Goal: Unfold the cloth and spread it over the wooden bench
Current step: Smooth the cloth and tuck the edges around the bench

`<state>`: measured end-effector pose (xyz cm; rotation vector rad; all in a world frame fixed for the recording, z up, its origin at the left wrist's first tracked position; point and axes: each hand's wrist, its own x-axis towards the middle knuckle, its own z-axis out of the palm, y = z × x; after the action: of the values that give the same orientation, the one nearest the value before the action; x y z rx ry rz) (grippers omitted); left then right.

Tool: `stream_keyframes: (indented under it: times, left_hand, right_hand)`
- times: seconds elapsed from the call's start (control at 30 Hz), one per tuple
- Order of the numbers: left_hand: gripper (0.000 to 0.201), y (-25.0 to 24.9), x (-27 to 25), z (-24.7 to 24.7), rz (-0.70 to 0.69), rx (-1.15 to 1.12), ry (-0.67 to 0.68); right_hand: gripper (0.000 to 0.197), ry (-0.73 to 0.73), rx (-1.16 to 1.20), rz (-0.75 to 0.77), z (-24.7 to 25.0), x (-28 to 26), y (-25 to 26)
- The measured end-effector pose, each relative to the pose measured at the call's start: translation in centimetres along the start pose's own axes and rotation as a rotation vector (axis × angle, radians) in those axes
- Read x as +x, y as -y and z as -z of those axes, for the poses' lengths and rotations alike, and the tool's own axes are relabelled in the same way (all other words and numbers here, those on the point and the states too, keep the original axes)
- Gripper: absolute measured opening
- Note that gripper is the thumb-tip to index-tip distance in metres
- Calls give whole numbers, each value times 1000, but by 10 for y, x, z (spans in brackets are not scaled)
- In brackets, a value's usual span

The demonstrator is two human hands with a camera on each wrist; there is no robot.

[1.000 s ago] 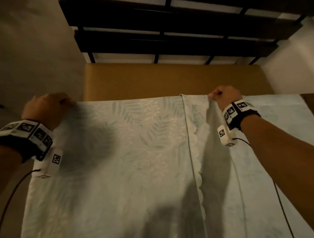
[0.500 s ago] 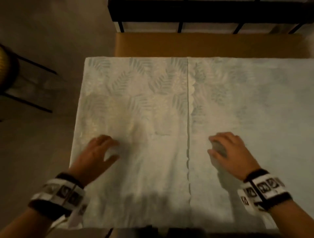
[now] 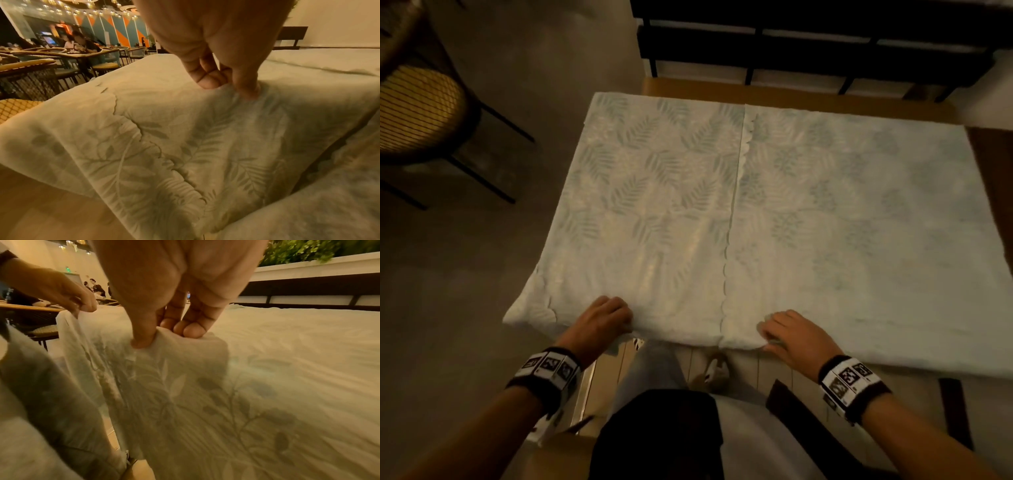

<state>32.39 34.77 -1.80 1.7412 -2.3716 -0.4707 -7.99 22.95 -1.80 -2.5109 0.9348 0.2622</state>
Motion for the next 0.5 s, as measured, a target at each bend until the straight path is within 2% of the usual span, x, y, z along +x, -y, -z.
stream_keyframes:
  times: [0.07,0.13,0.2,0.3,0.4,0.43,0.5]
  left_hand:
    - [13,-7,0,2,-29,9,-29]
    - [9,-16,0,-1,-35,9,-57]
    - [15,-23,0,-7,-15,-29,-72]
    - [14,-19,-4,-11,23,-115,-29]
    - [18,-3,-20,0,172,-210,-11]
    - [18,5,-28,5,252,-215,-53]
    - [21,28,-47,16,498,-195,-171]
  right_hand:
    - [13,5,26,-20,0,-6,2]
    - [16,16,45,-86,1,-13,1]
    - [20,30,57,-146,1,-18,-3]
    - [25,133,53,-204,7,-13,6]
    - [30,214,77,-277,21,12,36]
    - [30,209,77,-277,25,24,50]
    - [28,196,100,-246,32,58,81]
